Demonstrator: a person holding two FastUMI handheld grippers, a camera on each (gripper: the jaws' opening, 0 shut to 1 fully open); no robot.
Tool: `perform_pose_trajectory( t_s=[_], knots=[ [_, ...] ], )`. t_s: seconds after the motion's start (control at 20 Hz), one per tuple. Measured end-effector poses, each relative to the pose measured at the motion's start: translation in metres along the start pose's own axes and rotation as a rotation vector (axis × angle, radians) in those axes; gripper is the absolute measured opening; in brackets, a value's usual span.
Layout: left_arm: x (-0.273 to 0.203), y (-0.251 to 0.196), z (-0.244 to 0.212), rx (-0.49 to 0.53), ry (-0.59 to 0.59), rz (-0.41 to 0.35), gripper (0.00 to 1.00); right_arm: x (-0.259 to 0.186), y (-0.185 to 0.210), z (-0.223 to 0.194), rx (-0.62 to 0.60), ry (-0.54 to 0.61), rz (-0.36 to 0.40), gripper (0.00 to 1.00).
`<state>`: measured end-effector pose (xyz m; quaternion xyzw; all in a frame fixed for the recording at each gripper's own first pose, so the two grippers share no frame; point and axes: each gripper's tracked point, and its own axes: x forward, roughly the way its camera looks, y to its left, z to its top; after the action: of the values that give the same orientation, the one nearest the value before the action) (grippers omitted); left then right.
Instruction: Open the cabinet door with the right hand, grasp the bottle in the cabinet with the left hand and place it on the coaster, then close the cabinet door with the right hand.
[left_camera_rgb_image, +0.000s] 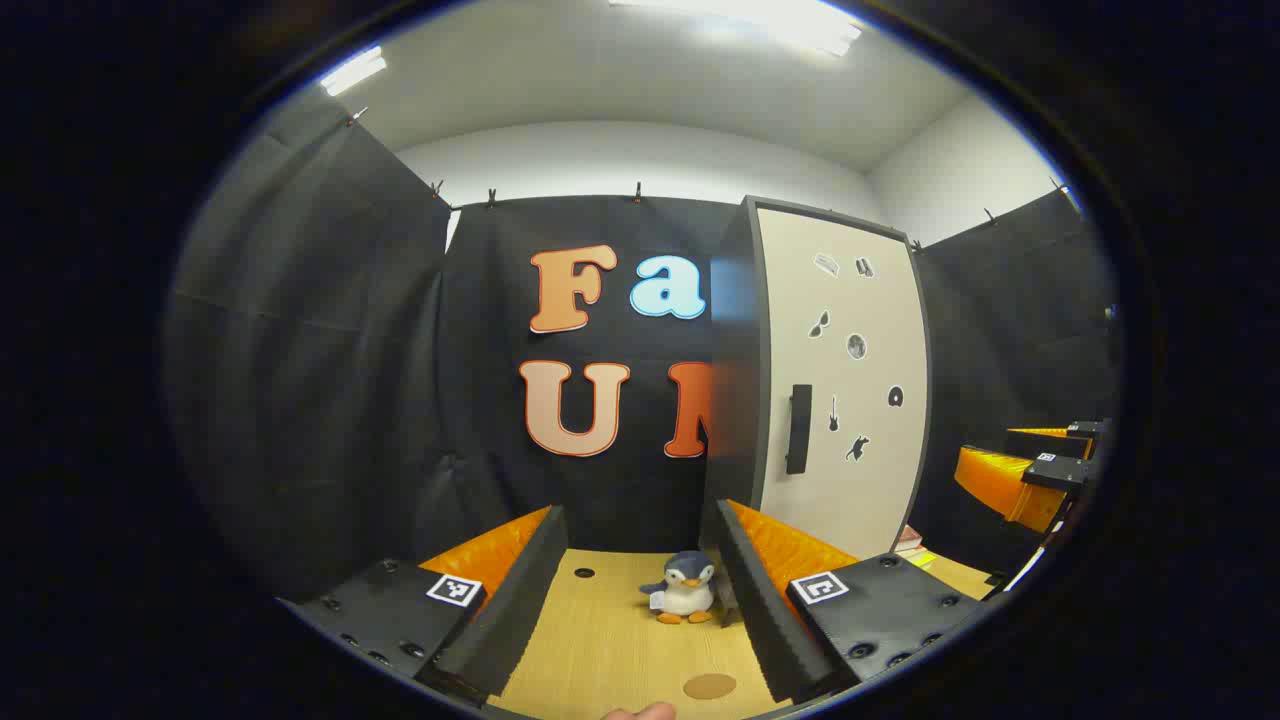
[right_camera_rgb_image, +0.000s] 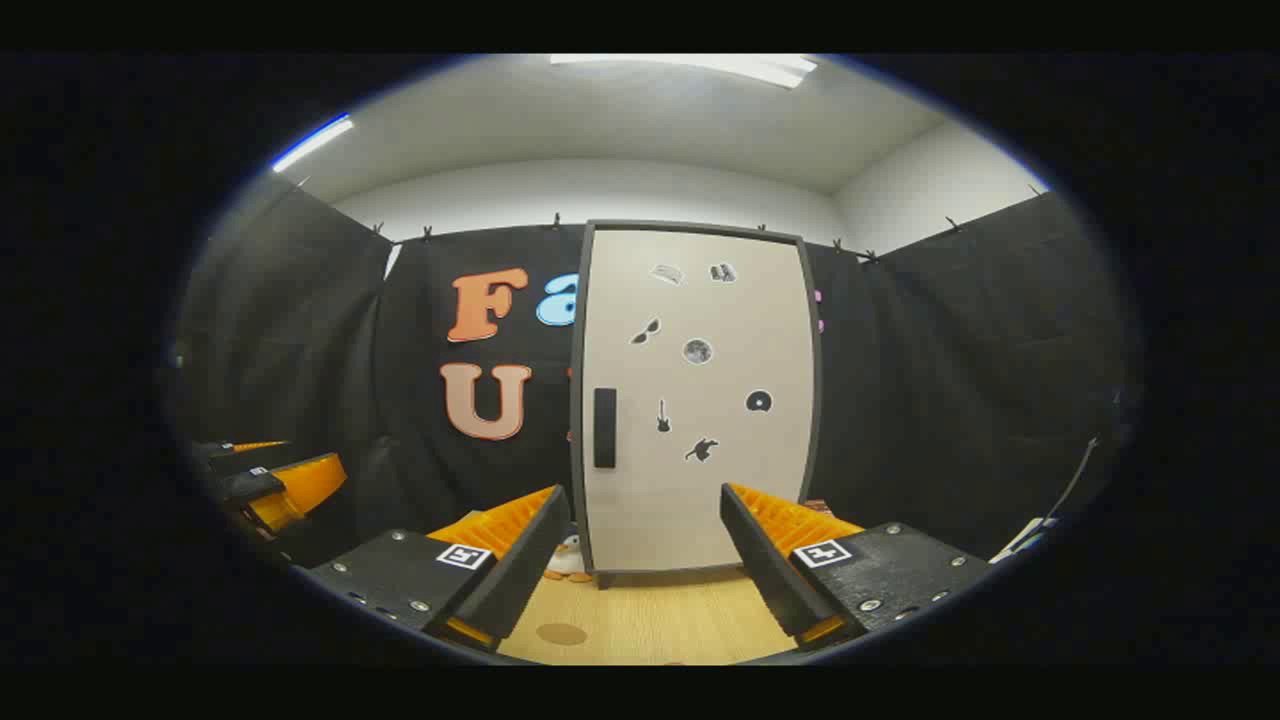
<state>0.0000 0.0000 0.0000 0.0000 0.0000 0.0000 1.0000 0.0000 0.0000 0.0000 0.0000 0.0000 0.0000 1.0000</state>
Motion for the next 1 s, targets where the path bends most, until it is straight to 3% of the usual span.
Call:
perform_pose_trajectory(
  t_s=[1.0],
  knots=[
    [0.010,-0.013,-0.003,0.017,0.007,0.002,0.96,0.018,-0.005,-0.010,0.016,0.046,0.017,0.94]
  ],
)
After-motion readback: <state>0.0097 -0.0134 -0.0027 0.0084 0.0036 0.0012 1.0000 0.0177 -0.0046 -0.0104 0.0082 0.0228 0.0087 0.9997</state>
